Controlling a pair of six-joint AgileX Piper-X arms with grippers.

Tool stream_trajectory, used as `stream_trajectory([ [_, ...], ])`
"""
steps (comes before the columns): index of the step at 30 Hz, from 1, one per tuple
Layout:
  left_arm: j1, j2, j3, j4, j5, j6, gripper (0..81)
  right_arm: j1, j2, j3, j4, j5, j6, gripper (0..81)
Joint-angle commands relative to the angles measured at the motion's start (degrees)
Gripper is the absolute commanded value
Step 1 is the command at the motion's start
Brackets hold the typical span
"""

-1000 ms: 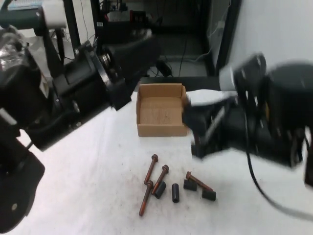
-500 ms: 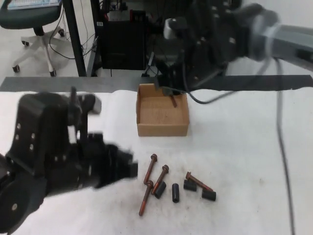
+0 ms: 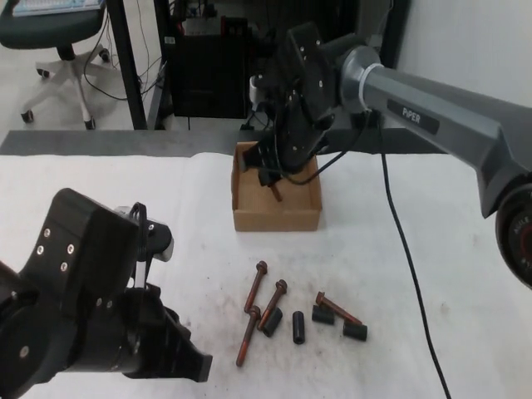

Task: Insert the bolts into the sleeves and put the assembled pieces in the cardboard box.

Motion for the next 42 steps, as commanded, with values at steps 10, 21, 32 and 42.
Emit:
stream_trajectory([
  [10, 0.09, -0.19, -0.23, 0.22, -0.28, 0.23, 0.3, -2.06, -0.79, -0.91, -4.11, 3.28, -6.40, 35.9],
  [21, 0.09, -0.19, -1.04, -0.63, 6.91, 0.70, 0.3, -2.93, -7.93, -2.86, 2.71, 2.90, -4.51, 0.8],
  [32, 0.09, 0.96, -9.03, -10.51, 11.29, 9.22, 0.3, -6.32, -29.00, 10.86, 18.03, -5.43, -2.39, 0.8],
  [42, 0.09, 18.65, -19.00, -9.79, 10.19, 8.49, 0.3, -5.69, -65.86, 44.33, 9.86, -5.29, 1.07, 0.8],
])
